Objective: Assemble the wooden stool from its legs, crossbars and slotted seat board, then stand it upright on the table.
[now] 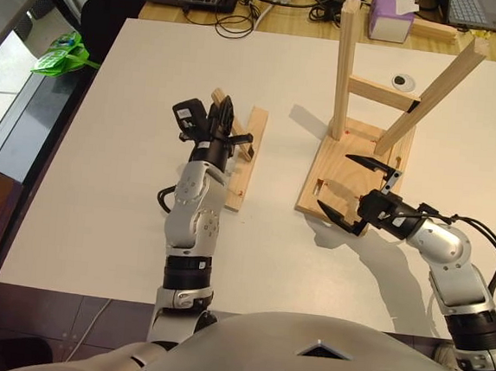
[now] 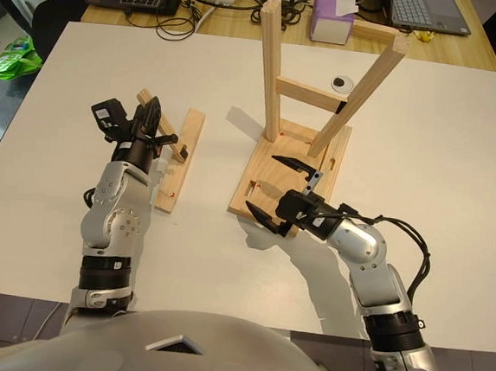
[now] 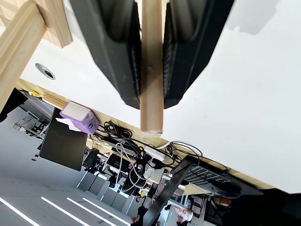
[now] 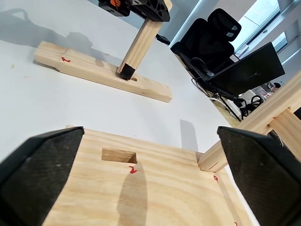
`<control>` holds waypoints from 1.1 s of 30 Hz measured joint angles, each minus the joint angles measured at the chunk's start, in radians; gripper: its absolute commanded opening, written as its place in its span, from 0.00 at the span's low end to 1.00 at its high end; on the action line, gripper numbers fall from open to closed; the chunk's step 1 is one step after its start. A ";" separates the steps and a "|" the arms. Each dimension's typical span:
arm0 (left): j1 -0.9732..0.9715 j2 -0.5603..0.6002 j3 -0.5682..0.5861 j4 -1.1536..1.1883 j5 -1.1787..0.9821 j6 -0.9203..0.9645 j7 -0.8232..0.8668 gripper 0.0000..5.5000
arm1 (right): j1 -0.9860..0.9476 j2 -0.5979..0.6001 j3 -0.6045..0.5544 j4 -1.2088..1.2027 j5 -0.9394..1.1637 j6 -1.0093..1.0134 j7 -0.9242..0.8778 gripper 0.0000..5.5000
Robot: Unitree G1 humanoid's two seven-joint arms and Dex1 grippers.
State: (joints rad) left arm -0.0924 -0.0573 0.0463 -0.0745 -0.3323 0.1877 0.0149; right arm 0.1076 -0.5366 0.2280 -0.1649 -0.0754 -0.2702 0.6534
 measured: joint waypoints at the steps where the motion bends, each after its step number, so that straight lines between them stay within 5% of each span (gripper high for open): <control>1: -0.004 0.001 -0.007 0.015 0.010 -0.022 -0.005 0.07 | -0.001 0.000 0.002 0.002 0.000 0.000 0.002 0.98; 22: -0.004 0.006 -0.086 0.252 0.167 -0.439 -0.058 0.07 | -0.018 0.011 0.006 0.015 0.001 -0.001 -0.008 0.98; 33: -0.015 0.013 -0.087 0.288 0.226 -0.489 -0.068 0.07 | -0.021 0.018 0.010 0.015 0.001 -0.001 -0.008 0.98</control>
State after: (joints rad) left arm -0.1076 -0.0442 -0.0407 0.2130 -0.1066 -0.3011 -0.0535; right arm 0.0864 -0.5184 0.2376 -0.1494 -0.0745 -0.2713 0.6451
